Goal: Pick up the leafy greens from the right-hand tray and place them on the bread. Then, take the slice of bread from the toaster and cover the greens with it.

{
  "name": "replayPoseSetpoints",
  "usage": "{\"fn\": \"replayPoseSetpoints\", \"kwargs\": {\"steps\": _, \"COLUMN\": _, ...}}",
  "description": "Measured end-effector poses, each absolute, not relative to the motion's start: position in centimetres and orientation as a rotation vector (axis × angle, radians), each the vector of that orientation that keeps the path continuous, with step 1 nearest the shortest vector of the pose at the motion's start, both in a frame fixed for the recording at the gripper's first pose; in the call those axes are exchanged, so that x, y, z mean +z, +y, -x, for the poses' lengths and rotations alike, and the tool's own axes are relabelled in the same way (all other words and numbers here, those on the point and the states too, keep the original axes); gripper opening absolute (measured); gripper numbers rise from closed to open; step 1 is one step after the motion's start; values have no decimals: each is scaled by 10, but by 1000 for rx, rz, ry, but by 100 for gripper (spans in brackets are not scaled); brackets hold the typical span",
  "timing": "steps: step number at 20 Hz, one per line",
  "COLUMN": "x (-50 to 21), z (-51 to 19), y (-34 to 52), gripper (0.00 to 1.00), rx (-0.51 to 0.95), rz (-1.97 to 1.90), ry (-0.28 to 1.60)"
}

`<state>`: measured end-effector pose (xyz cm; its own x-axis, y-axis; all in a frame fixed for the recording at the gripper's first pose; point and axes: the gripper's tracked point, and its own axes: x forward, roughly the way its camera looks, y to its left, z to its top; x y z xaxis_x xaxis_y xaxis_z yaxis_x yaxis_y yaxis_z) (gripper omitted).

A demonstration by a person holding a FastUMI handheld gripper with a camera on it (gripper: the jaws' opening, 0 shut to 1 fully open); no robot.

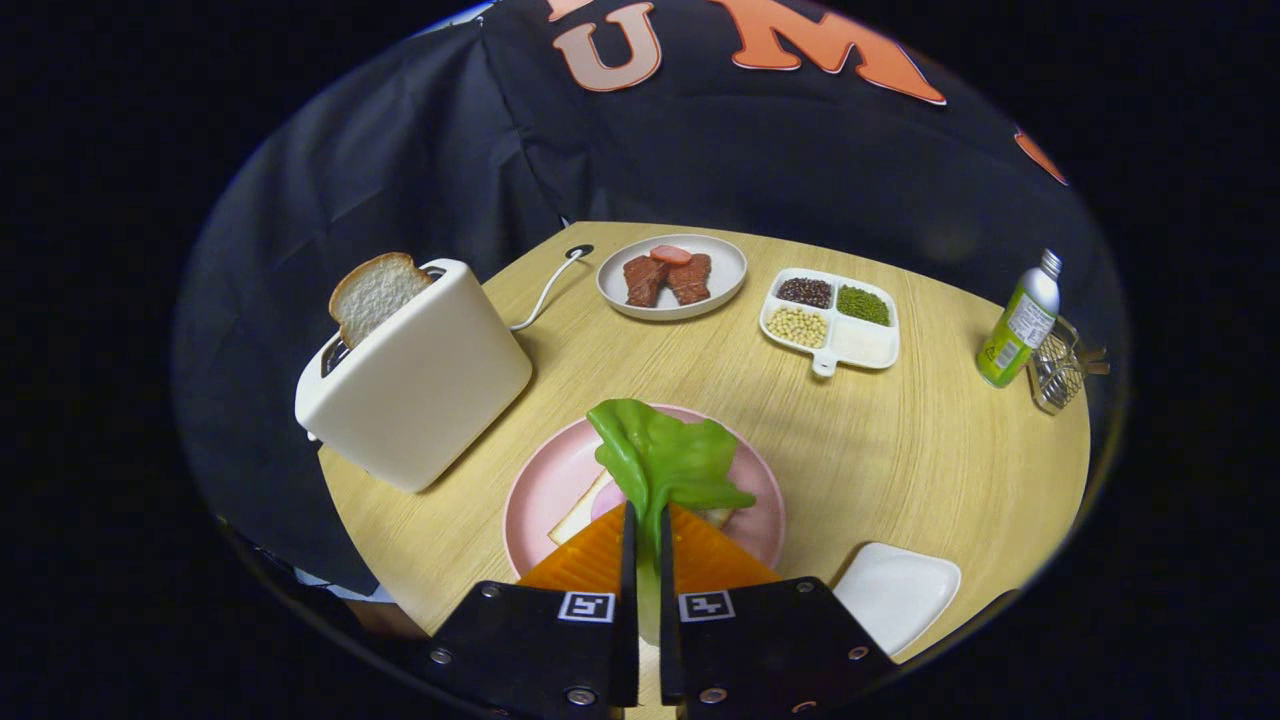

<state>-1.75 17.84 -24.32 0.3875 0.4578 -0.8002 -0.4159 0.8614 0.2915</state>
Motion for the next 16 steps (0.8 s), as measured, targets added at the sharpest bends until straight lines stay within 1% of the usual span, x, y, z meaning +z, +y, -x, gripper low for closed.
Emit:
{"fn": "replayPoseSetpoints", "kwargs": {"steps": 4, "x": -256, "z": 18, "y": 195, "gripper": 9, "rx": 592, "rz": -51, "ry": 1061}}
{"fn": "replayPoseSetpoints", "kwargs": {"steps": 14, "x": -287, "z": 15, "y": 196, "gripper": 9, "rx": 580, "rz": -35, "ry": 1113}}
{"fn": "replayPoseSetpoints", "kwargs": {"steps": 16, "x": -288, "z": 16, "y": 197, "gripper": 11, "rx": 580, "rz": -48, "ry": 1119}}
